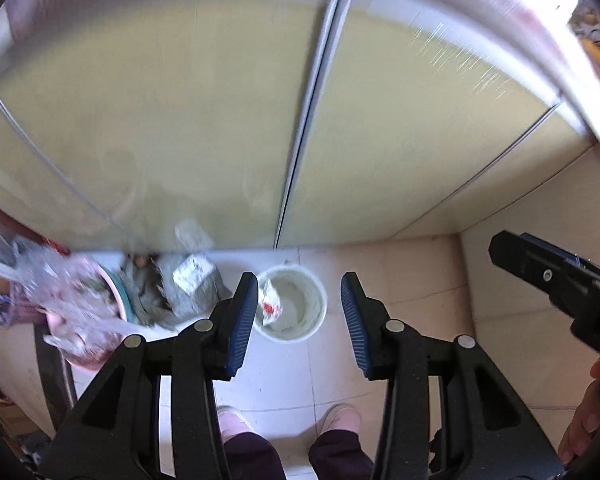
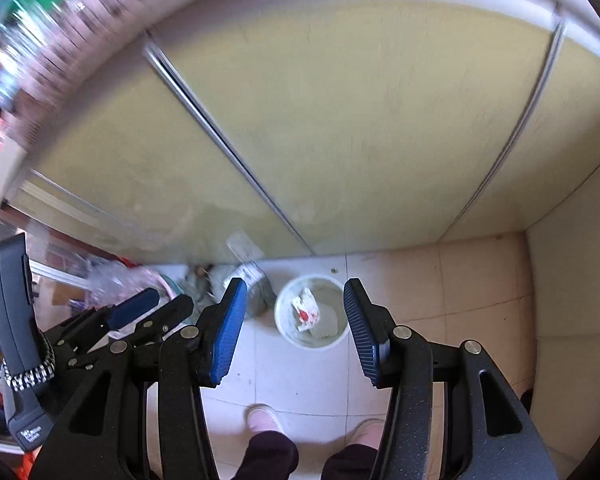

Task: Collect trash
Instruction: 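Raise both open tools back up to the counter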

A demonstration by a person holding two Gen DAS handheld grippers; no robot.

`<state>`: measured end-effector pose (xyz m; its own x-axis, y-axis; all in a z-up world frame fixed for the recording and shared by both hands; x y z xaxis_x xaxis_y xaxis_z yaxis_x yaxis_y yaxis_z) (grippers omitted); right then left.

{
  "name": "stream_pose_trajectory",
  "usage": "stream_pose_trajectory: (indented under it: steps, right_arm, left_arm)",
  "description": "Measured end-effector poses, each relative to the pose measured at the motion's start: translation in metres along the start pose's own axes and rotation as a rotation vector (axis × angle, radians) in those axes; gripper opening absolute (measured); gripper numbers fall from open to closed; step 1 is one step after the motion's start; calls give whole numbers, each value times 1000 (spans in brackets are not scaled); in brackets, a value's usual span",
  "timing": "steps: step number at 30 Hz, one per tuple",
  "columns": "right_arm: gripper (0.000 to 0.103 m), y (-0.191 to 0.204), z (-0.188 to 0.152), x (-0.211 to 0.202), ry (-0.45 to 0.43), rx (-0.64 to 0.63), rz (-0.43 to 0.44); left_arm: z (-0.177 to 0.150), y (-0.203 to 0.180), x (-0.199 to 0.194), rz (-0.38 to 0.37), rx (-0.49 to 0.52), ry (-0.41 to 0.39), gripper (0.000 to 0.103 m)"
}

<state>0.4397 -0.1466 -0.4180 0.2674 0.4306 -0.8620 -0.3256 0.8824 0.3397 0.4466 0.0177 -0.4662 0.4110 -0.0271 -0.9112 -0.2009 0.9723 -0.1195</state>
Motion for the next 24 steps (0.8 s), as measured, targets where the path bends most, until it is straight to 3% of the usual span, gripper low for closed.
stream_pose_trajectory:
  steps: [10, 17, 24]
  right_arm:
    - [47, 20, 34, -179, -208, -68, 34]
    - [47, 33, 50, -266, -372, -115, 37]
    - [47, 36, 71, -328, -515, -138, 16]
  left_arm:
    - [50, -58, -177, -23, 20, -219, 44]
    - [71, -92, -287, -26, 57, -400, 50]
    - [98, -102, -359, -40, 97, -555, 60]
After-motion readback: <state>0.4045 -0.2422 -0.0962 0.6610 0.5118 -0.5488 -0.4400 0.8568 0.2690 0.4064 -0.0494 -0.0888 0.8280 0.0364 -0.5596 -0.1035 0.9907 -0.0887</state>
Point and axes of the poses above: each gripper's, at about its wrist camera, not at the fingertips, and x roughly the way its jaws point, y to its left, z to its top, the point moved 1 cm from there along x, roughly the way its jaws point, and after that the axes turned 1 degree about z, right-handed, at the moved point
